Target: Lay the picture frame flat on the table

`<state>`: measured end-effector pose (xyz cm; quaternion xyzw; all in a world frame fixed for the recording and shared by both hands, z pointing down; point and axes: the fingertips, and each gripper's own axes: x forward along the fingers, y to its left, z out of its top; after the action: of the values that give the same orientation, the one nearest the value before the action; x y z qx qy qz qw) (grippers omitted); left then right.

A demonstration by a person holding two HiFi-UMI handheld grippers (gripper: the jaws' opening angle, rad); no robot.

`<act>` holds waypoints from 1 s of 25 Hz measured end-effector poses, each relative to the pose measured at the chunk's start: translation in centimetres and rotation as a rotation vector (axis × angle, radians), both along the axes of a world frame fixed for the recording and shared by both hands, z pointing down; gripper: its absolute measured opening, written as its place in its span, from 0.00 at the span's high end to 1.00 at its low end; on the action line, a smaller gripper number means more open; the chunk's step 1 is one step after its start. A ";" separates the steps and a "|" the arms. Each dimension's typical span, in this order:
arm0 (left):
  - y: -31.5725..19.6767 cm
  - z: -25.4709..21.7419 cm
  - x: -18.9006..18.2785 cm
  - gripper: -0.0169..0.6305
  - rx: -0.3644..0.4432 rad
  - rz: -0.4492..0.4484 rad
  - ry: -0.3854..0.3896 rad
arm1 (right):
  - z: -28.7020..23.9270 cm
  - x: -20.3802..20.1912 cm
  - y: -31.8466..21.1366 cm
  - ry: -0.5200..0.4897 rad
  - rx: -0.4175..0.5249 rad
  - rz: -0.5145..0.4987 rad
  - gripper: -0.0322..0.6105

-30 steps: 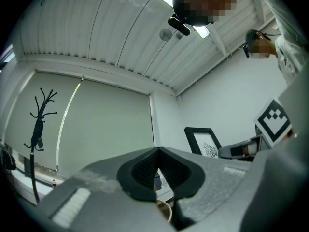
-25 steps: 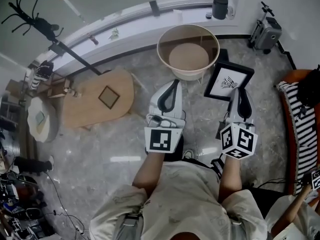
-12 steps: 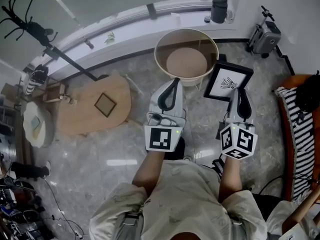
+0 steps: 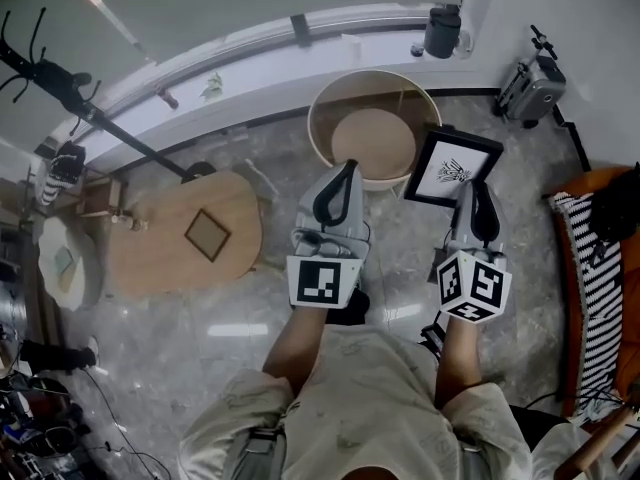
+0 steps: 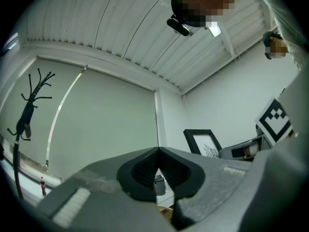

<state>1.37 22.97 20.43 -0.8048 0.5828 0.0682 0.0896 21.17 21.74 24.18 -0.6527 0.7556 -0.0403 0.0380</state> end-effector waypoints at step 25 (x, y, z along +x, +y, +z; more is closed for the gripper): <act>-13.9 0.6 -6.1 0.97 0.007 0.075 0.032 | 0.0 -6.4 -12.6 0.028 0.005 0.063 0.84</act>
<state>-4.72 9.11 20.99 -0.8244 0.5535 0.0864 0.0805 14.81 9.17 24.17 -0.6766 0.7352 -0.0281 0.0301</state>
